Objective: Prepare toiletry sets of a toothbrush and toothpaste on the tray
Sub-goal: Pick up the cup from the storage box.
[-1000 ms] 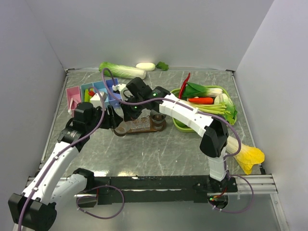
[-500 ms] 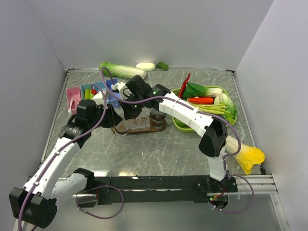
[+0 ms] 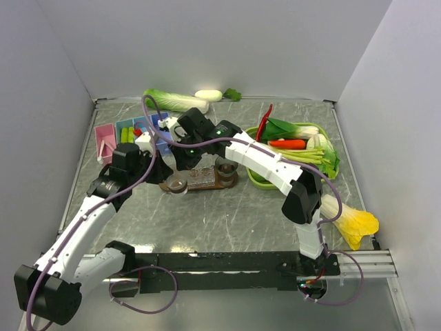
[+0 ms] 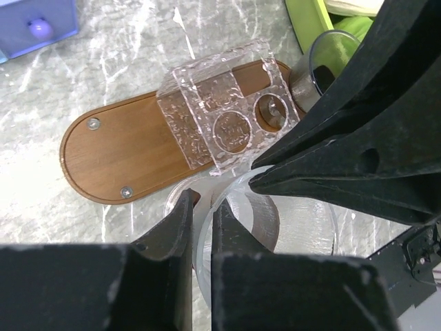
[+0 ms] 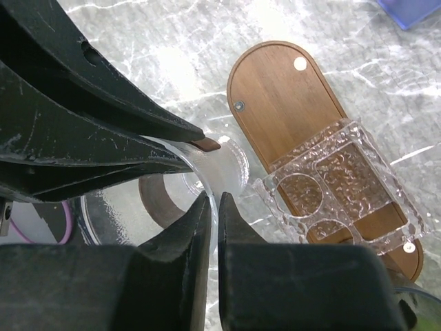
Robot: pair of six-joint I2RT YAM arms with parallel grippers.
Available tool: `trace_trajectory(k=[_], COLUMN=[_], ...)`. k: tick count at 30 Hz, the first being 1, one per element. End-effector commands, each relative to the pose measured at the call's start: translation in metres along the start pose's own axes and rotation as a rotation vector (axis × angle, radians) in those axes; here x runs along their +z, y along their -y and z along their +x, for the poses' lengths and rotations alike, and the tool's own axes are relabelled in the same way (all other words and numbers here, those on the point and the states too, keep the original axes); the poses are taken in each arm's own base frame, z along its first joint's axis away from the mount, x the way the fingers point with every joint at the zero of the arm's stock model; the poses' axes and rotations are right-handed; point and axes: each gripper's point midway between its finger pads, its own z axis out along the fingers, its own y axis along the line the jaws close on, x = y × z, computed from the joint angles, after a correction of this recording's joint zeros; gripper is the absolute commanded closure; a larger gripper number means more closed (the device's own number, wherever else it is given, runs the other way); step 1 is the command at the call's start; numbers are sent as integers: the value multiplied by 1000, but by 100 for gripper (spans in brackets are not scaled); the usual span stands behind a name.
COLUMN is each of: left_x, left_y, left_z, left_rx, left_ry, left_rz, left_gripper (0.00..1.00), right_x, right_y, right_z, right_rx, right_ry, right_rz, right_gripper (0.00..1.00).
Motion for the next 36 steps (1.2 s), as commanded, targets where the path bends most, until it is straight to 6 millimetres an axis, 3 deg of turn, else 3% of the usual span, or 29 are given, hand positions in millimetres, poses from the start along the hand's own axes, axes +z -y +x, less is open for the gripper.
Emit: trace_trajectory(k=[1, 9, 15, 20, 22, 23, 25, 26, 29, 36], left_x=[-12, -20, -23, -24, -21, -21, -17, -15, -7, 8], left_y=[-7, -15, -24, -33, -36, -36, -37, -38, -39, -44], left_z=[-16, -24, -30, -37, -37, -39, -40, -40, -40, -50], left_rx=[-37, -193, -228, -275, -272, -270, -267, -267, -248, -148], left_ry=[104, 188, 217, 282, 290, 297, 306, 308, 300, 296], left_rz=[-57, -126, -187, -227, -234, -234, -230, -227, -218, -215], left_gripper=[99, 99, 99, 99, 99, 99, 99, 99, 99, 99], right_x=[-42, -70, -91, -116, -131, -128, -151, -149, -176, -218], right_y=[-11, -7, 0, 9, 20, 24, 31, 36, 38, 45], right_z=[-51, -56, -48, -39, -31, -16, -14, -3, 10, 37], right_rx=[-38, 28, 79, 170, 222, 245, 258, 273, 269, 255], right_ry=[196, 288, 331, 411, 461, 446, 508, 499, 555, 663], right_rz=[-25, -28, -13, -43, -37, -37, -8, 11, 63, 202], right_gripper=[83, 59, 49, 46, 45, 45, 44, 44, 43, 39])
